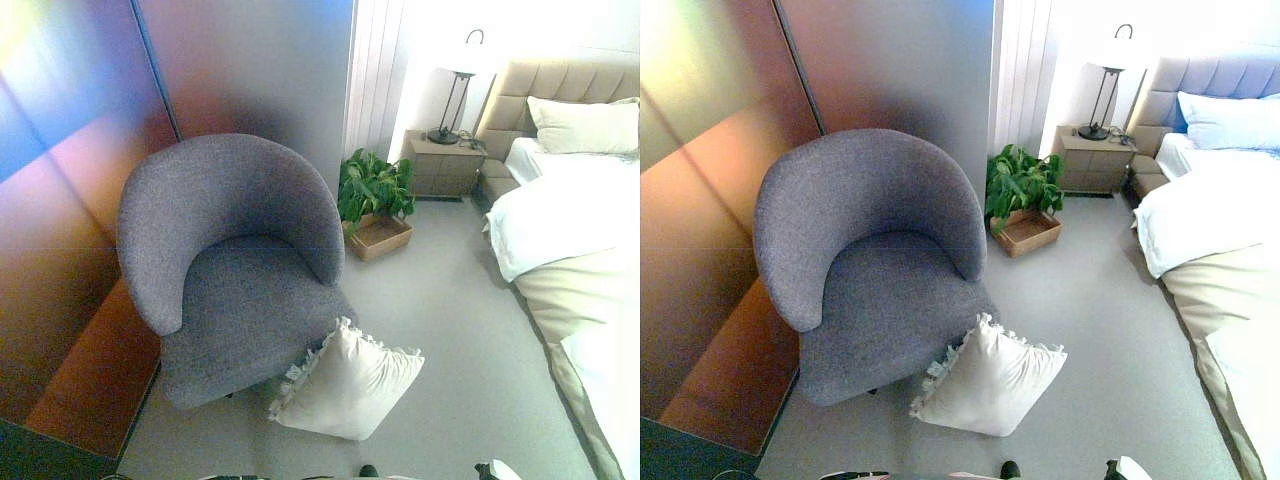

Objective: Pick up the pillow and put it on the sofa.

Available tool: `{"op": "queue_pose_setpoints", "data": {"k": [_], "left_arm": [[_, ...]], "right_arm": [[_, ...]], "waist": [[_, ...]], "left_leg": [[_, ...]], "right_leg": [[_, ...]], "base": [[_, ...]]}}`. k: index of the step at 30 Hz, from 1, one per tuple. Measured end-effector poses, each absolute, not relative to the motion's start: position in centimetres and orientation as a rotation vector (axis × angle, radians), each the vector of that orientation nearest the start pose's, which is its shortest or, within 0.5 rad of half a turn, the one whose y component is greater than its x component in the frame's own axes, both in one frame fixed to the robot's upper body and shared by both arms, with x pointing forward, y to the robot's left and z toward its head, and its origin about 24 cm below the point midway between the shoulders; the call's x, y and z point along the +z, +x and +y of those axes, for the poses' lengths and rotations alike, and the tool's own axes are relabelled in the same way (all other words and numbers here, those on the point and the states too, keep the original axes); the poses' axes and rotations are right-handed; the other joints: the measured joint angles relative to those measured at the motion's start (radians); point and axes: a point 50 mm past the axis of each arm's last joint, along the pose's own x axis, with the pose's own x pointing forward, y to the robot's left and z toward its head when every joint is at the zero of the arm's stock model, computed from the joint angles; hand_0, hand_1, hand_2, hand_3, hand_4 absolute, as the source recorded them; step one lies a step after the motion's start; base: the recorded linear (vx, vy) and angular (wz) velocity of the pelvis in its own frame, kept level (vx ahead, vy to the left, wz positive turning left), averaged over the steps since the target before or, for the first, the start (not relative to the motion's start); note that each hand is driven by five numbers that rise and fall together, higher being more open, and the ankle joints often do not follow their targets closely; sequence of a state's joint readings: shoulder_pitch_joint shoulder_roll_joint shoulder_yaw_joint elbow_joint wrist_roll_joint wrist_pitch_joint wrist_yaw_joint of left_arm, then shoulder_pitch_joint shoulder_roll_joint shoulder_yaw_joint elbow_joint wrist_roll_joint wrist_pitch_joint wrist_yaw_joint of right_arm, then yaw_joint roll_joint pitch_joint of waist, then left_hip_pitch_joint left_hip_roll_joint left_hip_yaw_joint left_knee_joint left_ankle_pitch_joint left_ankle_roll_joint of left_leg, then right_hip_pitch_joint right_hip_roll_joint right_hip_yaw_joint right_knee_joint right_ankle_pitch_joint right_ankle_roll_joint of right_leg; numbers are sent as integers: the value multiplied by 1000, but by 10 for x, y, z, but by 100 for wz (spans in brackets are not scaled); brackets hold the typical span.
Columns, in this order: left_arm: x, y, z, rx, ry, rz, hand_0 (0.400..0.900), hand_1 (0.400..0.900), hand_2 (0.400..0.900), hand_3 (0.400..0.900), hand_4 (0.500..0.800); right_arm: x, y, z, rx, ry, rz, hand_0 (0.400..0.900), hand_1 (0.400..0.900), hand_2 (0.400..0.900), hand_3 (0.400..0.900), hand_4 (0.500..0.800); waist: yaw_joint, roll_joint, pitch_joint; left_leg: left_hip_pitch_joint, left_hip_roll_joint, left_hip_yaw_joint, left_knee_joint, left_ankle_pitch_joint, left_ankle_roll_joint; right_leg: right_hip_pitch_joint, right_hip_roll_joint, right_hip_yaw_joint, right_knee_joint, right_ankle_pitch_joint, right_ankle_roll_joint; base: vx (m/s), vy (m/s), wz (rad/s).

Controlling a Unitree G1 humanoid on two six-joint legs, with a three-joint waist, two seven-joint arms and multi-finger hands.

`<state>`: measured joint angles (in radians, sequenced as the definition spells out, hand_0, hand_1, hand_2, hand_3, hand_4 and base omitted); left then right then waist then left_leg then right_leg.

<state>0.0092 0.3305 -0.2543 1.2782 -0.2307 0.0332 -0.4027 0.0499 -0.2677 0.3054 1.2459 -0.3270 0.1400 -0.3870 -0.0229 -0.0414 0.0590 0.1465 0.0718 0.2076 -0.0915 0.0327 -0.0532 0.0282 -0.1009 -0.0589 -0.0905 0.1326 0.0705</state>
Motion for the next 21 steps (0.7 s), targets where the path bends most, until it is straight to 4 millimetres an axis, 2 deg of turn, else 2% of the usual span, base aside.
{"op": "queue_pose_setpoints", "data": {"k": [13,21], "left_arm": [[-159,66,247,-195,-30,1361,900,900,900,900,800],[-158,71,247,-211,-34,1345,900,900,900,900,800]], "right_arm": [[-157,62,-260,-47,-998,1255,900,900,900,900,800],[-151,71,-272,-74,-1023,1205,900,900,900,900,800]], "waist": [[1,1,-1],[1,11,17]], "left_leg": [[-18,0,-6,0,0,0],[-26,1,-9,0,2,0]], "right_leg": [[-11,-1,-4,0,0,0],[-15,0,-8,0,1,2]], "base": [[6,-5,1],[24,-29,3]]}}
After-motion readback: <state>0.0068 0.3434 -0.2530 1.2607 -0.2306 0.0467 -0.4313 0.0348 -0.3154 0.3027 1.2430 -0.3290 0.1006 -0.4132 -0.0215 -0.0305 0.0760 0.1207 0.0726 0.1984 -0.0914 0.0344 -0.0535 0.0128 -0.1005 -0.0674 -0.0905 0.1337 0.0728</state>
